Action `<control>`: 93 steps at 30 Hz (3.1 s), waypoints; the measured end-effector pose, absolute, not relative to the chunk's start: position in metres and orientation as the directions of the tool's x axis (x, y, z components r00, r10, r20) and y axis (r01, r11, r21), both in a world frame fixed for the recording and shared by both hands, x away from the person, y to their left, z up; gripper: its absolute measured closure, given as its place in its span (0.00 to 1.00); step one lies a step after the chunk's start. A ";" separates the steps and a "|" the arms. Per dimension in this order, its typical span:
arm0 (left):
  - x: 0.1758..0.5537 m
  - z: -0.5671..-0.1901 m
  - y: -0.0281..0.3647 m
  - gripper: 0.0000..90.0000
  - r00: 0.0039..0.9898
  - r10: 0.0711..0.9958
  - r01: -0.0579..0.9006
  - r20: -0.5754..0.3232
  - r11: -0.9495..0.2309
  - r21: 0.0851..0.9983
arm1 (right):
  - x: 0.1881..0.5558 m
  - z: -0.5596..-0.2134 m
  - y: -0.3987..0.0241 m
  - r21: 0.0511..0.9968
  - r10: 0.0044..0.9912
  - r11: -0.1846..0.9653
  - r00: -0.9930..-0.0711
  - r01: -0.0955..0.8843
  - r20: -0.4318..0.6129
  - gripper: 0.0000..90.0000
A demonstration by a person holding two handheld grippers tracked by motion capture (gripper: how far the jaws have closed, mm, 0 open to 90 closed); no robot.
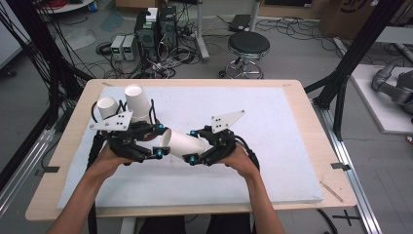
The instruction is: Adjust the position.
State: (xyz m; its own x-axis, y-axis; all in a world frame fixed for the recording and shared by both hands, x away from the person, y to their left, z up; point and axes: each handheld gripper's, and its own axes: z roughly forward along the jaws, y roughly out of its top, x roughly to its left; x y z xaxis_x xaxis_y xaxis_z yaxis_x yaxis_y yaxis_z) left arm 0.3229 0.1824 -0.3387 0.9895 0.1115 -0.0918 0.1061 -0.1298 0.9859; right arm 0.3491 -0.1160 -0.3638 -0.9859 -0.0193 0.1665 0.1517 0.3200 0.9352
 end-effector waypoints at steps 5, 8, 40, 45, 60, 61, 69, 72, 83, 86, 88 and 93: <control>0.323 -0.339 0.182 0.40 0.990 0.104 0.107 -0.094 -0.129 0.986 | 0.349 -0.364 -0.116 0.934 -0.025 0.323 -0.986 0.150 0.167 0.32; 0.323 -0.339 0.182 0.40 0.990 0.102 0.107 -0.094 -0.131 0.986 | 0.349 -0.364 -0.117 0.935 -0.026 0.323 -0.986 0.147 0.164 0.32; 0.318 -0.337 0.186 0.15 0.983 0.173 0.109 -0.068 -0.237 0.966 | 0.348 -0.358 -0.127 0.931 -0.012 0.337 -0.988 0.139 0.152 0.33; 0.317 -0.327 0.189 0.15 0.982 0.177 0.117 -0.060 -0.334 0.935 | 0.347 -0.351 -0.129 0.912 -0.001 0.388 -0.990 0.130 0.142 0.33; 0.318 -0.312 0.174 0.15 0.984 0.179 0.146 -0.026 -0.700 0.700 | 0.345 -0.338 -0.125 0.797 0.033 0.598 -0.996 0.082 0.078 0.33; 0.319 -0.312 0.174 0.15 0.984 0.174 0.144 -0.025 -0.717 0.682 | 0.345 -0.338 -0.124 0.788 0.032 0.610 -0.997 0.079 0.075 0.33; 0.323 -0.303 0.168 0.16 0.980 0.198 0.177 -0.023 -0.808 0.562 | 0.343 -0.336 -0.115 0.711 0.021 0.701 -0.998 0.052 0.052 0.33; 0.323 -0.301 0.166 0.18 0.984 0.176 0.165 -0.030 -0.833 0.528 | 0.342 -0.336 -0.112 0.688 0.020 0.724 -0.998 0.051 0.053 0.33; 0.325 -0.309 0.155 0.20 0.985 0.152 0.174 -0.086 -0.896 0.409 | 0.339 -0.330 -0.105 0.589 0.013 0.808 -0.999 0.029 0.031 0.33; 0.326 -0.312 0.150 0.20 0.983 0.152 0.181 -0.103 -0.907 0.380 | 0.339 -0.329 -0.100 0.555 0.003 0.832 -1.000 0.016 0.023 0.33; 0.326 -0.312 0.146 0.20 0.984 0.147 0.172 -0.098 -0.921 0.348 | 0.339 -0.329 -0.096 0.526 -0.005 0.850 -1.000 0.004 0.014 0.33; 0.329 -0.309 0.136 0.21 0.984 0.145 0.169 -0.100 -0.933 0.318 | 0.338 -0.326 -0.087 0.490 -0.014 0.872 -1.000 -0.007 0.010 0.33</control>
State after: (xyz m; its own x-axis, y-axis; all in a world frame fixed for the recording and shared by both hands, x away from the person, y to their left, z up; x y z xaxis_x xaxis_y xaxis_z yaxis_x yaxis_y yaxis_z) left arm 0.3289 0.1363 -0.3092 0.9844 0.1446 -0.1001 0.1694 -0.9328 0.3182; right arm 0.3378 -0.0872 -0.3264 -0.9999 -0.0135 0.0097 -0.0070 0.8720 0.4895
